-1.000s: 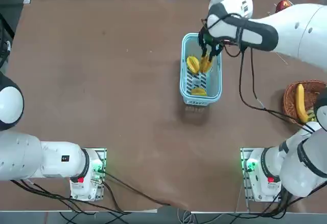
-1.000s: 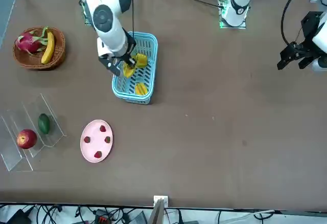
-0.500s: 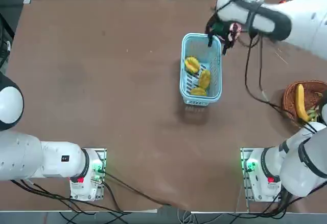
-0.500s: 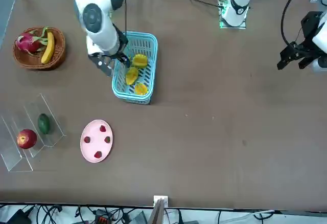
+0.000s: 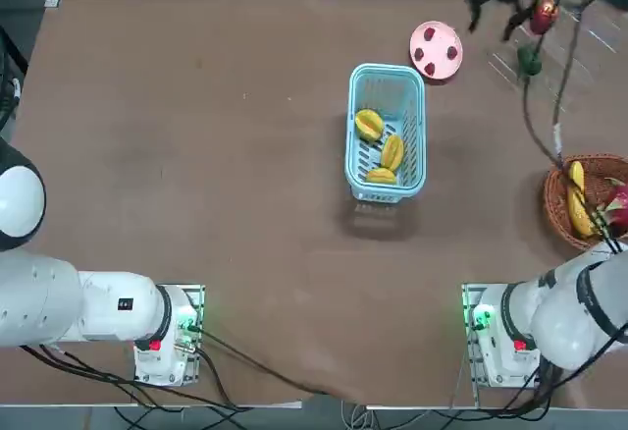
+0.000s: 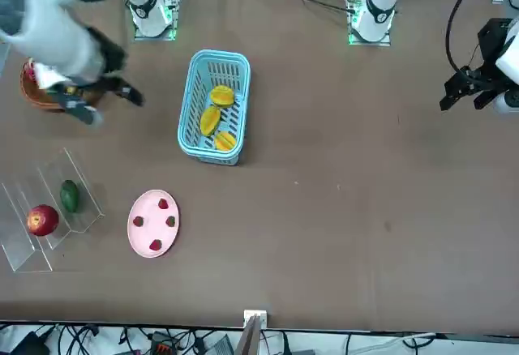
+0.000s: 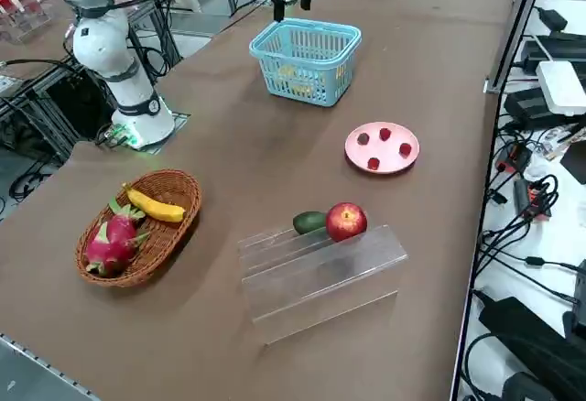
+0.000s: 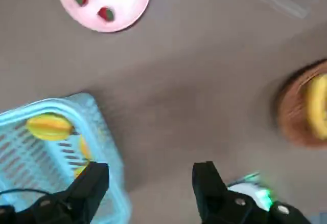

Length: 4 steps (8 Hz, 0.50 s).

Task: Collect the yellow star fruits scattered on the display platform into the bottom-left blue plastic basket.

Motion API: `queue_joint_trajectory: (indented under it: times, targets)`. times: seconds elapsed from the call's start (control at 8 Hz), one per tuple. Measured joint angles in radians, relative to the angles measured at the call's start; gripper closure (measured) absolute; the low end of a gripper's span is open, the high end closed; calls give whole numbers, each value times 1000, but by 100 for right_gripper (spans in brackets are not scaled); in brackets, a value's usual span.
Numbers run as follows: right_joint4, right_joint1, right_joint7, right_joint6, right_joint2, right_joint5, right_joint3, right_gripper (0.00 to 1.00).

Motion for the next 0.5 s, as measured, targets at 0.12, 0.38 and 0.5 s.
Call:
queue_joint_trajectory:
  times: [0.12,0.38,0.5]
  targets:
    - [42,-53,-155,-53,-1,-20,-27,0]
    - [95,-145,-457,-116,-13,-39,-103,0]
    - [104,-172,-569,-124,-37,-51,-132,0]
